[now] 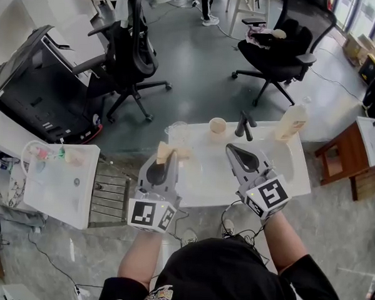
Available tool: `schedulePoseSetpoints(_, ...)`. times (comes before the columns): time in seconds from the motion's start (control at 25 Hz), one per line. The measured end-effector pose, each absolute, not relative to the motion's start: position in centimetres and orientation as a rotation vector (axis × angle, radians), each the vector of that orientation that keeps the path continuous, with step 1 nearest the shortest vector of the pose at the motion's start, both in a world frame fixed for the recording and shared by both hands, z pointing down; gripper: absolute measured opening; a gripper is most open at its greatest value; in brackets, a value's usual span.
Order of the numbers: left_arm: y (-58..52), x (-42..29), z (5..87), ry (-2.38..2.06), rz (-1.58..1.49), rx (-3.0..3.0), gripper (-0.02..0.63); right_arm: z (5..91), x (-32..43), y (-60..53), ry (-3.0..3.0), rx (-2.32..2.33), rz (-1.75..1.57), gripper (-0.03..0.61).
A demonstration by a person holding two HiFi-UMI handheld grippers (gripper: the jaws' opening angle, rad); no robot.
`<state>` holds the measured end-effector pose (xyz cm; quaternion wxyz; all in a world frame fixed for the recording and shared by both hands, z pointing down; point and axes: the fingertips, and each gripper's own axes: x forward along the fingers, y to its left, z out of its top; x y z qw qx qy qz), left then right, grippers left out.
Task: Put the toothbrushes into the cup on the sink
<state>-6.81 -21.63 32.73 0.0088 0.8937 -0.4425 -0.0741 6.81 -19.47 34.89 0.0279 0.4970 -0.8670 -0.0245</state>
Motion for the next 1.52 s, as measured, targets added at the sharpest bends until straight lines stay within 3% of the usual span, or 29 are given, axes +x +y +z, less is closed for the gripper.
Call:
schedulePoseSetpoints(0.68,-30.4,-9.5,37.6,-1.551,-0.225,2.685,0.057,39.7,6.9,-22.4,-2.629,1.495,0.075,0.006)
schedulePoseSetpoints(1.52,-40.8,-8.9,49.1,-1.576,-0.064,2.527,0.057,44.9,8.1,-25.8,-2.545,1.475,0.245,0.006)
